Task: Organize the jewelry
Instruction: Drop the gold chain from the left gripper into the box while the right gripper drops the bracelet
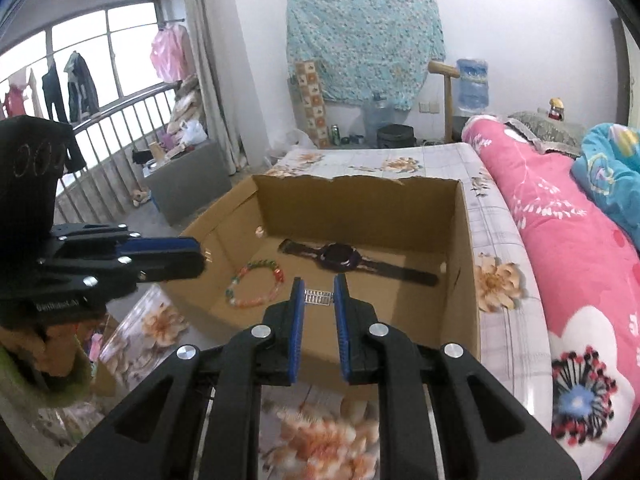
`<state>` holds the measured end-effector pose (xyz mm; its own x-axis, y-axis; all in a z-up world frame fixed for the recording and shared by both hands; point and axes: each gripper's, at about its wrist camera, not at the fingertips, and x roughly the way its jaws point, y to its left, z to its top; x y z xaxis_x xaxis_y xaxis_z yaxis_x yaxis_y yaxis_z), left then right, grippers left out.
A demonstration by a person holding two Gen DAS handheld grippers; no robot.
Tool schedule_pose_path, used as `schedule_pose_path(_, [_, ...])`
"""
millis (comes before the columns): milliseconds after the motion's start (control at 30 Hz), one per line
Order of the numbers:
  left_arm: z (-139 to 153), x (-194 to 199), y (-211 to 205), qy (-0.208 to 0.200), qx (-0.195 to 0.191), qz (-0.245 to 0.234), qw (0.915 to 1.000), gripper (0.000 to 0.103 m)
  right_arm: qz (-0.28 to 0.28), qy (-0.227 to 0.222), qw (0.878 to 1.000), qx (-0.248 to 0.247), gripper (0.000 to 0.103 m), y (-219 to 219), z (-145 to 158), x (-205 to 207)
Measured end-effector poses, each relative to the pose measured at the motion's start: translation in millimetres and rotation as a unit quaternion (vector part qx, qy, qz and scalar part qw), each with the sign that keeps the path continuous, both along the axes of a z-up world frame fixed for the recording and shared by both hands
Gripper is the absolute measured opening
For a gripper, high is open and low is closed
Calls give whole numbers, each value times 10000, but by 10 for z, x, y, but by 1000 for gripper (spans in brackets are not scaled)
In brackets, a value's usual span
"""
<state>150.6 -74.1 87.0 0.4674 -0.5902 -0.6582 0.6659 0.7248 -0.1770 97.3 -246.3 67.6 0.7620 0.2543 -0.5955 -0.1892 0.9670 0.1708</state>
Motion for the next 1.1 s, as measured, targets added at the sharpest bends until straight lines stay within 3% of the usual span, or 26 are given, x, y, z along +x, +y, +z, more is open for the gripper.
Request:
schedule_pose_path(200, [-283, 556, -223, 531, 213, 277, 9980, 17, -80, 352, 9993, 53, 16, -61, -176, 457])
schedule_pose_path(267, [-342, 634, -252, 527, 293, 395, 9974, 25, -81, 413, 9991, 86, 16, -84, -206, 541])
schedule_pose_path(367, [-372, 712, -189, 616, 100, 515, 9967, 31, -170, 333, 9991, 200, 27, -172, -196, 528])
schedule_pose_path(800, [-229, 529, 334, 504, -697, 875, 9924, 35, -543, -37, 9969, 559, 30, -453, -43, 154])
schedule_pose_path(1100, [-107, 126, 590, 231, -846, 924, 9919, 37, -417, -74, 9966, 707, 41, -341, -21, -19])
